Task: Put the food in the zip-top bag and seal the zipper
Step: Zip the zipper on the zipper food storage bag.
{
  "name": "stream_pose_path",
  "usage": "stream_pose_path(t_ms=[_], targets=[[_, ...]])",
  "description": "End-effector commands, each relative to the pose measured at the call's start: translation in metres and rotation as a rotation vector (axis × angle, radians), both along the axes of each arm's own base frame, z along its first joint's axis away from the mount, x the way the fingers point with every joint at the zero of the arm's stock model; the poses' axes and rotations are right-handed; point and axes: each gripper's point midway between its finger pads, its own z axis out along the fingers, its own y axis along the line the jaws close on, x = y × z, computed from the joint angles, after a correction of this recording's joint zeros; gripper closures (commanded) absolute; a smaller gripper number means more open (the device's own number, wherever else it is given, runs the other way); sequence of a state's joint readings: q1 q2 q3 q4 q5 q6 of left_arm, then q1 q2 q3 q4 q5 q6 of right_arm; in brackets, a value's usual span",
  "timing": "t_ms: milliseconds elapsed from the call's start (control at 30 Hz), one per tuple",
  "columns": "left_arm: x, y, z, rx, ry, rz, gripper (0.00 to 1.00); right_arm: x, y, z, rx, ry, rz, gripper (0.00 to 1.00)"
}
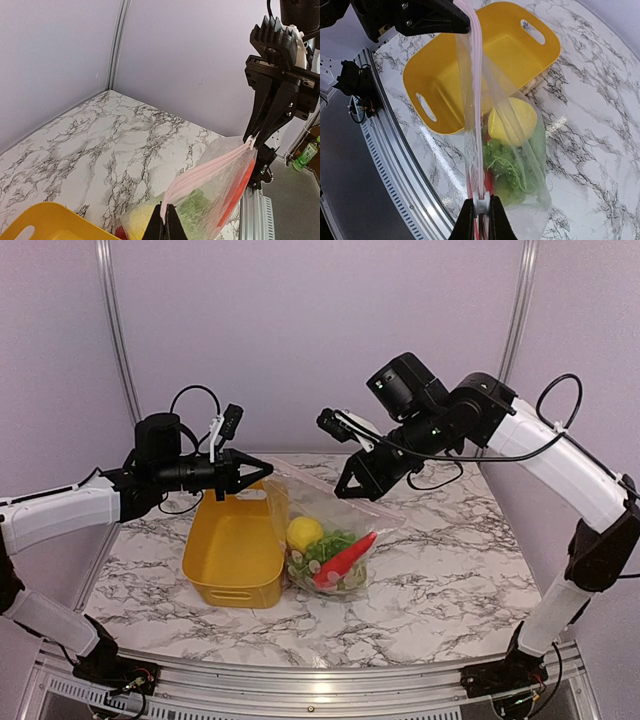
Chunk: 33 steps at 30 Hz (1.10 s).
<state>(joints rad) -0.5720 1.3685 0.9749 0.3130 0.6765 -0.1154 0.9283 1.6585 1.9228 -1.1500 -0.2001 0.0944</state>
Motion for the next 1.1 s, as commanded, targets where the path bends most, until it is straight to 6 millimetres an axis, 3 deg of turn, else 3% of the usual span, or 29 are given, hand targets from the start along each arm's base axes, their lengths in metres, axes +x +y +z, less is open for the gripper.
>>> stream_pose_path(t_ms=[0, 633, 1067], targets=[[0.02, 0.026, 0.019, -0.014, -0.063, 0.102, 1.0, -0.017, -0.029, -0.004, -0.069, 0.053, -0.036, 0.99], [0.024, 0.04, 0.011, -0.024, -0.043, 0.143, 1.0, -0.038, -0.07, -0.011, -0.146, 0.098, -0.088, 1.0], [0.024, 0.039, 0.011, -0.06, -0.028, 0.143, 1.0, -0.045, -0.079, -0.023, -0.165, 0.133, -0.096, 0.98]])
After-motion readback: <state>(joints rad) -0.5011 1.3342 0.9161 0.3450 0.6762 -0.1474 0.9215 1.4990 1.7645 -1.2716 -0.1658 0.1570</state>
